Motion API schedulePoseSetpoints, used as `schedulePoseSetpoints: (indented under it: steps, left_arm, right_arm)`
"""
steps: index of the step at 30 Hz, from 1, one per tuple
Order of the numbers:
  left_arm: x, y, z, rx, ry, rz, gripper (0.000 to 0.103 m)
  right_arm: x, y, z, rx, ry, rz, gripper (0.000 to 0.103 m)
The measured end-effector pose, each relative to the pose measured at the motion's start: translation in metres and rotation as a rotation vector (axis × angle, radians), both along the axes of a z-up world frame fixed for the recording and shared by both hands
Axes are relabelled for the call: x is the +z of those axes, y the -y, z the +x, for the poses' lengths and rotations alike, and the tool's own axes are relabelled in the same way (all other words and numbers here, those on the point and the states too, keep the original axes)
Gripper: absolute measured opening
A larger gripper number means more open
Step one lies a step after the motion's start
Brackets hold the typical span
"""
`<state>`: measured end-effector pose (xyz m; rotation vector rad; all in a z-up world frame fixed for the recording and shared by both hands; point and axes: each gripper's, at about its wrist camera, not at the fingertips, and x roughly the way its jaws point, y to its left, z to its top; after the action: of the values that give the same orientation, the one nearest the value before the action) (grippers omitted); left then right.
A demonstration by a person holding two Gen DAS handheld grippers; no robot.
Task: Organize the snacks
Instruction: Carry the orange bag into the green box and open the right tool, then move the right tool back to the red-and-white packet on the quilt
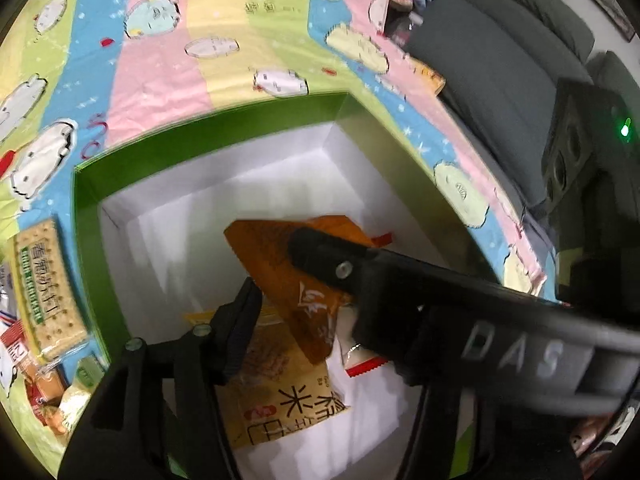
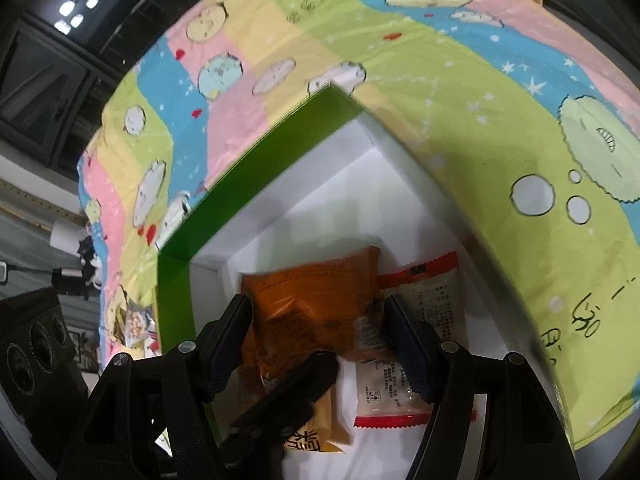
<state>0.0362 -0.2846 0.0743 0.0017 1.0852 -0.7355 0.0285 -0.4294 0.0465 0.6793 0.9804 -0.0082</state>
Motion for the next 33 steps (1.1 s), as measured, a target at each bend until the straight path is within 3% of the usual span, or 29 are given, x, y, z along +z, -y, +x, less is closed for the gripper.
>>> schedulePoseSetpoints:
  steps: [4, 10, 13, 19, 27, 33]
  left_arm:
    - [0.027, -0.015, -0.016, 0.021, 0.116, 0.01, 0.084]
    - [0.055, -0.068, -0.023, 0.137, 0.175, -0.021, 0.088]
    - [0.064, -0.102, -0.03, 0.193, 0.19, -0.052, 0.09]
    - [0.077, -0.173, -0.048, 0.342, 0.249, -0.075, 0.097]
    - [0.062, -0.269, -0.059, 0.562, 0.229, -0.074, 0.102]
    - [0.031, -0.318, -0.055, 0.683, 0.188, -0.055, 0.102]
  right_arm:
    - [0.016, 0.002, -0.009, -0.012, 0.079, 0.014, 0.074]
    - [0.046, -0.011, -0.025, -0.042, 0.179, -0.056, 0.082]
    - [0.057, -0.022, -0.029, -0.024, 0.216, -0.071, 0.091]
    - [0.08, -0.06, -0.035, 0.048, 0.289, -0.099, 0.093]
    - [0.097, -0.135, -0.032, 0.221, 0.354, -0.138, 0.099]
    - [0.087, -0.189, -0.02, 0.323, 0.312, -0.154, 0.099]
